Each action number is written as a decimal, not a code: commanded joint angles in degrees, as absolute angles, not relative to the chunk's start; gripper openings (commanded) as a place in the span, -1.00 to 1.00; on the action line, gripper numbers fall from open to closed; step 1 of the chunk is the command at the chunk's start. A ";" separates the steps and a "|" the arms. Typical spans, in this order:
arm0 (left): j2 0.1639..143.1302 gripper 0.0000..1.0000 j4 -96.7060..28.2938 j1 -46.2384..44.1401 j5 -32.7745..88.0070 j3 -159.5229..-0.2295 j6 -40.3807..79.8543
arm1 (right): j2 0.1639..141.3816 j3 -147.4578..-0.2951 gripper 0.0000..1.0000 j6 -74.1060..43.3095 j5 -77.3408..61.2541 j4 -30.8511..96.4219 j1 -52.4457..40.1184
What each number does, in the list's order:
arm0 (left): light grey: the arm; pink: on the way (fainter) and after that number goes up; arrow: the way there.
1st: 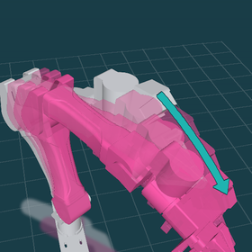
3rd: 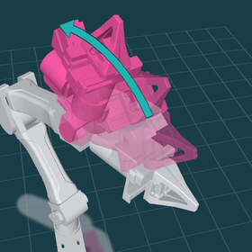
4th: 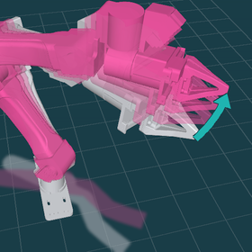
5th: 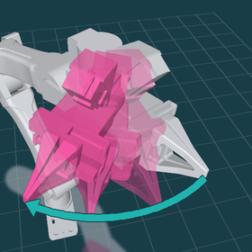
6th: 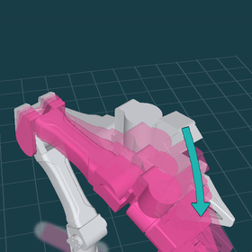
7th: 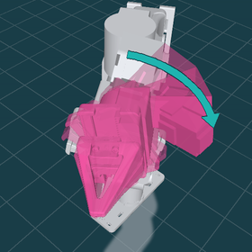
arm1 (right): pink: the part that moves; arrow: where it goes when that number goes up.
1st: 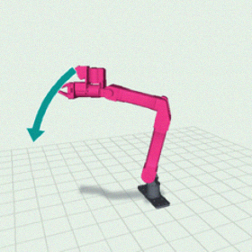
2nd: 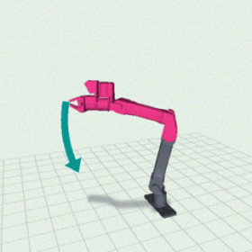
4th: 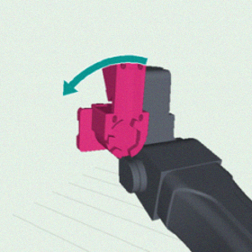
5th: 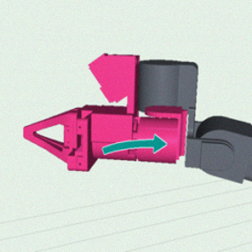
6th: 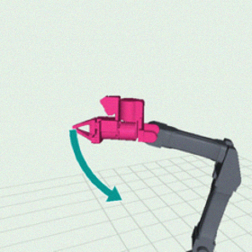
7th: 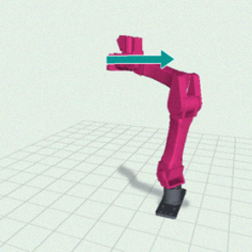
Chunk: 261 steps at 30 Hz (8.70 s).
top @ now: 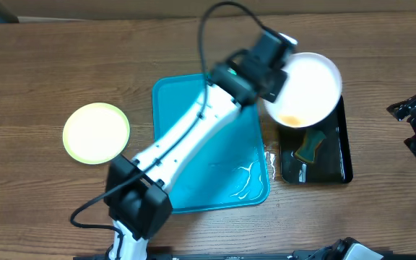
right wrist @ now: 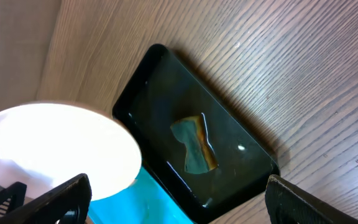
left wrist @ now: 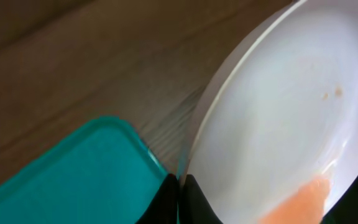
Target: Clean dirty plates on tray and stack at the side
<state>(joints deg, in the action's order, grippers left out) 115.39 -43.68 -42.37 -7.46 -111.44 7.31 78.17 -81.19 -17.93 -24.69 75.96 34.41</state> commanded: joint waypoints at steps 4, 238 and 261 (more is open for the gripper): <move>115.87 -0.92 -38.41 -48.42 -29.45 -112.73 -1.63 | 77.95 -81.45 0.82 -17.32 -25.43 75.77 34.09; 72.53 1.00 -82.19 3.36 10.13 -97.49 -1.74 | 0.16 -0.45 1.00 0.45 -5.10 4.27 -4.86; 16.97 1.00 -13.85 2.79 17.63 -26.72 8.32 | 0.16 -0.45 1.00 0.45 -5.10 4.29 -4.86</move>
